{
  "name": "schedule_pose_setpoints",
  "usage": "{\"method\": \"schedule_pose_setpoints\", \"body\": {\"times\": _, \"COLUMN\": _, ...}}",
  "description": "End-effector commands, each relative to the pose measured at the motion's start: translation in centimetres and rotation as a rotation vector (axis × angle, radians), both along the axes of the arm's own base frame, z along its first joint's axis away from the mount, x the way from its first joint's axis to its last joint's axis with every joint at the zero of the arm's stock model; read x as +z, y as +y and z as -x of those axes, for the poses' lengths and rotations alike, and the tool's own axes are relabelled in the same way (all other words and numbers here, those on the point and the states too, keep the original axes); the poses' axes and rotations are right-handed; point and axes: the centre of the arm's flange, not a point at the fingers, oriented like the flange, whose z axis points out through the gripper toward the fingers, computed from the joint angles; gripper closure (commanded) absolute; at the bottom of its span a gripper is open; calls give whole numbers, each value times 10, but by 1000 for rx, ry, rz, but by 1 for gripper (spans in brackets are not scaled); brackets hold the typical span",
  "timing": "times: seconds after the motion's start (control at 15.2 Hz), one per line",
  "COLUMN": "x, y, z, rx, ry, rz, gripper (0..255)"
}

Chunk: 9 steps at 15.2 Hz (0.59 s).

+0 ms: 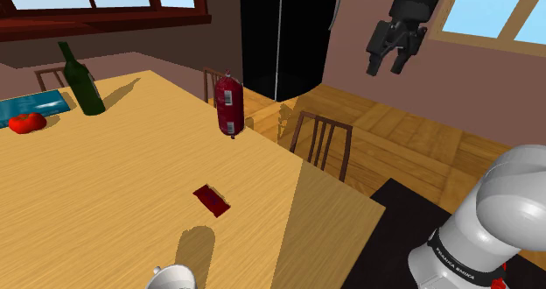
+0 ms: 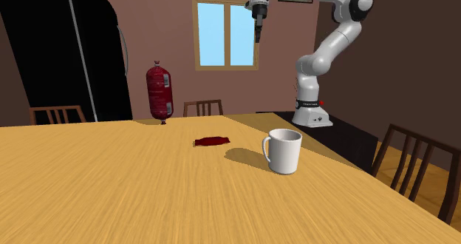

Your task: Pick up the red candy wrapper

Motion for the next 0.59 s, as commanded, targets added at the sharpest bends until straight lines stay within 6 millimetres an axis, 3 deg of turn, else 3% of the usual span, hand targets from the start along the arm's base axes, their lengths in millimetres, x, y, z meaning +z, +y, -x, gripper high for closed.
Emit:
{"method": "schedule_pose_setpoints", "body": {"times": 0.0, "x": 0, "y": 0, "z": 0, "rx": 0, "ry": 0, "rz": 0, "gripper": 0}}
{"method": "schedule_pose_setpoints", "body": {"times": 0.53, "x": -65, "y": 67, "z": -51, "rx": 40, "ry": 8, "rz": 3, "gripper": 0}}
